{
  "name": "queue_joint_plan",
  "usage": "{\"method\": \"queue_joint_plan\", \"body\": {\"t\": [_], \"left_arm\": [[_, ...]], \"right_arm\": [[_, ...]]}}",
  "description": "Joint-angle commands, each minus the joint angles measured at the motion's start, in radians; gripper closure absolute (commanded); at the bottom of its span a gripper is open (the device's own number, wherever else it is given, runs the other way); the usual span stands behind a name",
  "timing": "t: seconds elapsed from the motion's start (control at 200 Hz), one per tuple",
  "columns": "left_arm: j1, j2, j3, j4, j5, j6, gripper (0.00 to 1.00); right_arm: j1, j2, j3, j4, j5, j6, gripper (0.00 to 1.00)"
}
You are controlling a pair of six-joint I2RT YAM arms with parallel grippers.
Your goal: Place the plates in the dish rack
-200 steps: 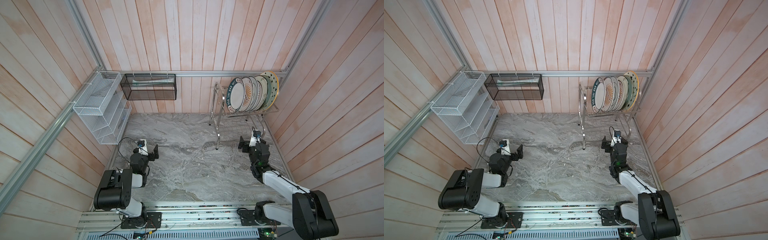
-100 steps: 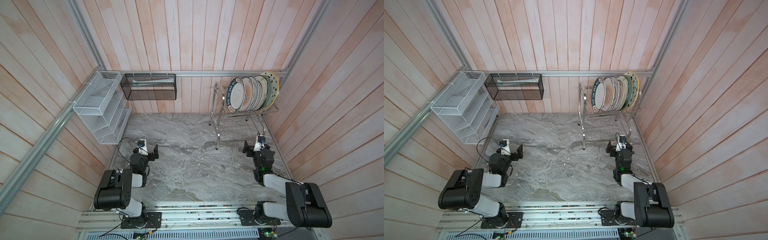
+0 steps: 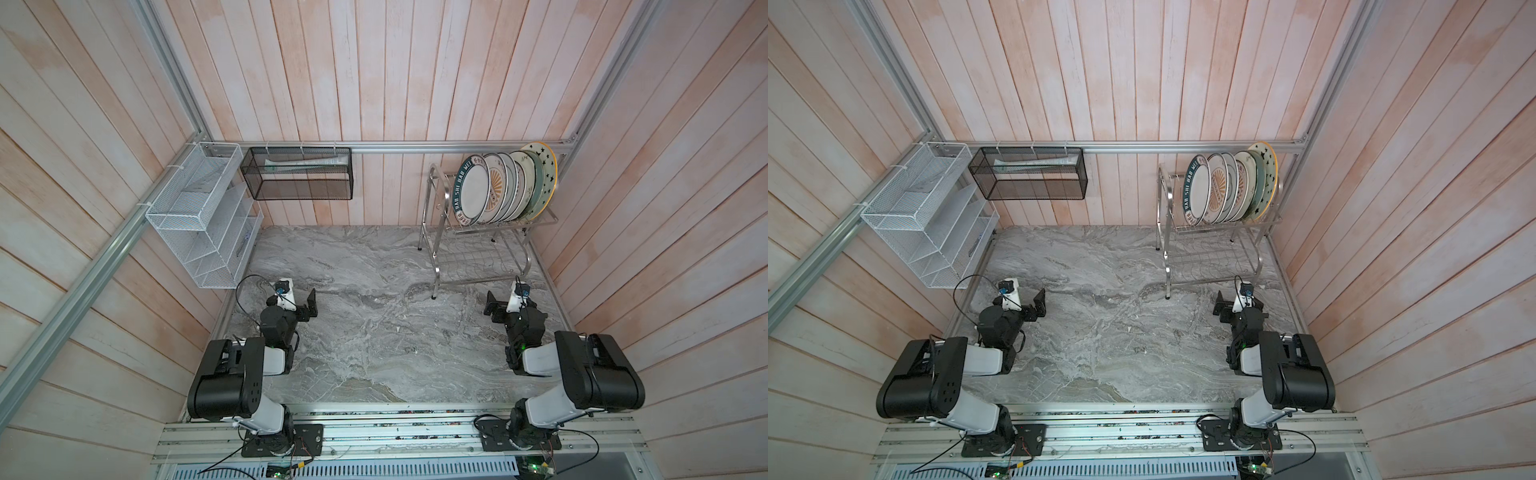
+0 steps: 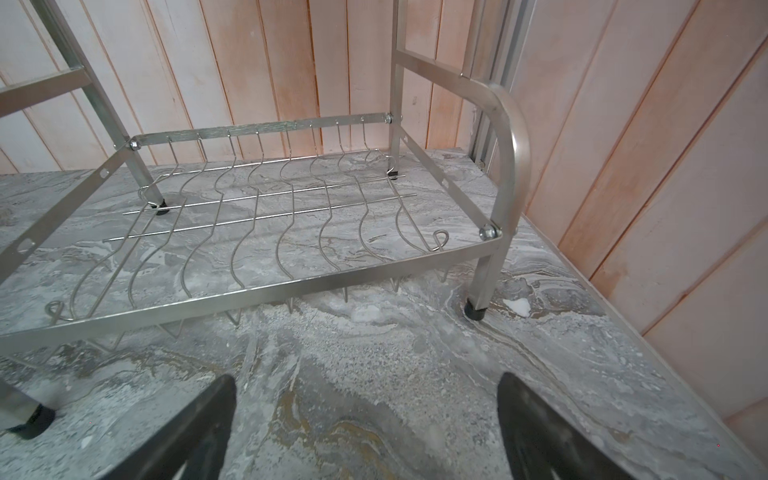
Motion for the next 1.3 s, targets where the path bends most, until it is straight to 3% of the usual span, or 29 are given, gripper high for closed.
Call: {"method": "queue_joint_plan", "body": {"t": [0.0, 1.295], "left_arm": [[-0.002, -0.002, 0.015, -0.001, -0.004, 0.011, 0.00], [-0.001, -0.001, 0.017, -0.003, -0.004, 0.012, 0.00]], "right_arm": [[-0.004, -0.023, 0.021, 0.007, -0.026, 0.004, 0.02], [-0.004, -0.027, 0.027, -0.006, -0.030, 0.000, 0.02]]}}
